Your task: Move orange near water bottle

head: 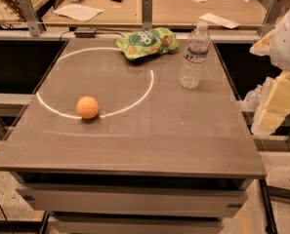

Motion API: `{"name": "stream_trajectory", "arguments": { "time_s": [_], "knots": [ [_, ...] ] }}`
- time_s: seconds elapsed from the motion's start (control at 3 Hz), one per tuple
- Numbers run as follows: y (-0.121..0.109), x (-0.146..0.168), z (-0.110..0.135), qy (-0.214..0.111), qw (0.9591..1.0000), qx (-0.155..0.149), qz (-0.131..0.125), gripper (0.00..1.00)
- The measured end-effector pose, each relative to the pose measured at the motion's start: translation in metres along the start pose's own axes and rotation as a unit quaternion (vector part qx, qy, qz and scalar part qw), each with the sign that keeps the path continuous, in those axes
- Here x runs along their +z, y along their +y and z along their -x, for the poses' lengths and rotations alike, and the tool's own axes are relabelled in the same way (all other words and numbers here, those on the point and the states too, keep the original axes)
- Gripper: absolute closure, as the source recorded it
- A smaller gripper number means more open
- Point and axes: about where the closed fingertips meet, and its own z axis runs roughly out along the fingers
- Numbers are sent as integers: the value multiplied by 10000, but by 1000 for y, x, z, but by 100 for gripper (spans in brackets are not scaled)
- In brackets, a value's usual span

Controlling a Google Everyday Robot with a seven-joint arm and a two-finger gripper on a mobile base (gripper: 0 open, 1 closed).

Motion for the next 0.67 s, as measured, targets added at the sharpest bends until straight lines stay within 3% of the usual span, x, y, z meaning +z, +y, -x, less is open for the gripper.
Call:
{"name": "stream_trajectory", "arguments": {
  "time_s": [0.33, 0.67],
  "knots": [
    [0, 0, 0, 0, 10000, 0, -1, 0],
    [0, 0, 2, -312, 9991, 245, 117, 0]
  ]
}}
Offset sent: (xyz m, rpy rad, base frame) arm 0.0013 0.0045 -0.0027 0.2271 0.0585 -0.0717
